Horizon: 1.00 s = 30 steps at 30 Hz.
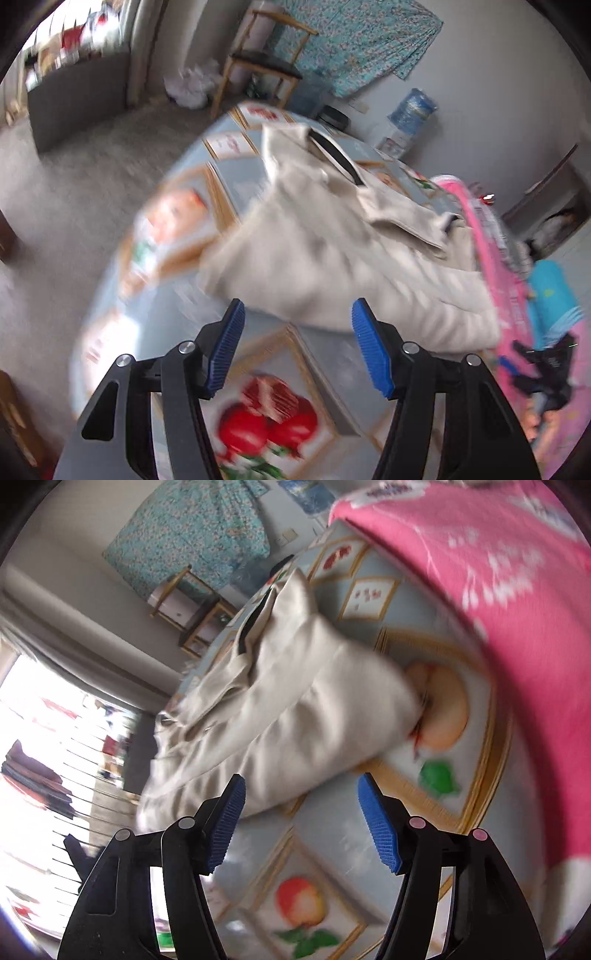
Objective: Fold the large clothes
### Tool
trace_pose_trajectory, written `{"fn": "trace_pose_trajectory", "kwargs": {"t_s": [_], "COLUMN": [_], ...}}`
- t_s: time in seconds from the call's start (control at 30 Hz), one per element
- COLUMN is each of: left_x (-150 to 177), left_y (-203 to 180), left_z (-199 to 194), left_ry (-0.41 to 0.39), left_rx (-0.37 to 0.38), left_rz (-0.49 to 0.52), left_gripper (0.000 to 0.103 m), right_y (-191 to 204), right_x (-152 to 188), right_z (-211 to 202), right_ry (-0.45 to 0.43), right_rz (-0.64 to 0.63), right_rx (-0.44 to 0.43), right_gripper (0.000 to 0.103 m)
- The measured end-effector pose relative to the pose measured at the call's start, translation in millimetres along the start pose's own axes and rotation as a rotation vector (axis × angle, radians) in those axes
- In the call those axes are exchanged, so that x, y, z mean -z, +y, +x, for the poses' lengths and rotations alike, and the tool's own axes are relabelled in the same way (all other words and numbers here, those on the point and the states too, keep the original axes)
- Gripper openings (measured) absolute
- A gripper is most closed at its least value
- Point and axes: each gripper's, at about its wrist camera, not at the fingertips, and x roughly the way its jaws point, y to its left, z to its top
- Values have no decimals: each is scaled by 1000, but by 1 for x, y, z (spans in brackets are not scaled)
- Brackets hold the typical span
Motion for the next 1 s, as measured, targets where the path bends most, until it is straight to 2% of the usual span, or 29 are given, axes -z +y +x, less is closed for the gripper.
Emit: {"fn": "trace_pose_trajectory", "kwargs": {"t_s": [0.07, 0.17, 0.33, 0.4, 0.6, 0.7, 0.73, 0.83, 0.87, 0.9, 0.93, 1.0], "left_x": [9, 9, 1, -3, -10, -13, -14, -17, -17, -16, -15, -11], "left_y": [5, 13, 42, 46, 42, 30, 20, -8, -20, -27, -36, -55], "left_z": [14, 37, 64, 66, 67, 66, 65, 68, 70, 73, 74, 77], "left_ry": [54, 107, 125, 104, 57, 18, 6, -29, -48, -64, -86, -139], "left_rx": [93, 178, 306, 328, 283, 185, 118, -89, -166, -212, -257, -366], "left_rz": [-81, -175, -461, -515, -600, -586, -550, -393, -319, -264, -196, -9], "left_gripper": [59, 59, 62, 64, 65, 64, 63, 48, 41, 32, 29, 15], "right_y": [-6, -13, -27, -31, -25, -15, -9, 7, 13, 20, 26, 33], "right_x": [5, 4, -7, -10, -22, -22, -22, -19, -19, -18, -18, -18], "right_z": [9, 20, 31, 36, 49, 55, 57, 60, 63, 66, 70, 77], "right_ry": [22, 16, -40, -57, -134, -187, -204, -243, -251, -256, -256, -238], "right_rz": [44, 106, 241, 284, 321, 296, 269, 160, 116, 68, 17, -91], "right_rx": [-12, -18, -36, -56, -40, 7, 37, 158, 209, 256, 303, 377], "right_gripper": [63, 63, 63, 61, 61, 61, 61, 58, 53, 49, 46, 28]}}
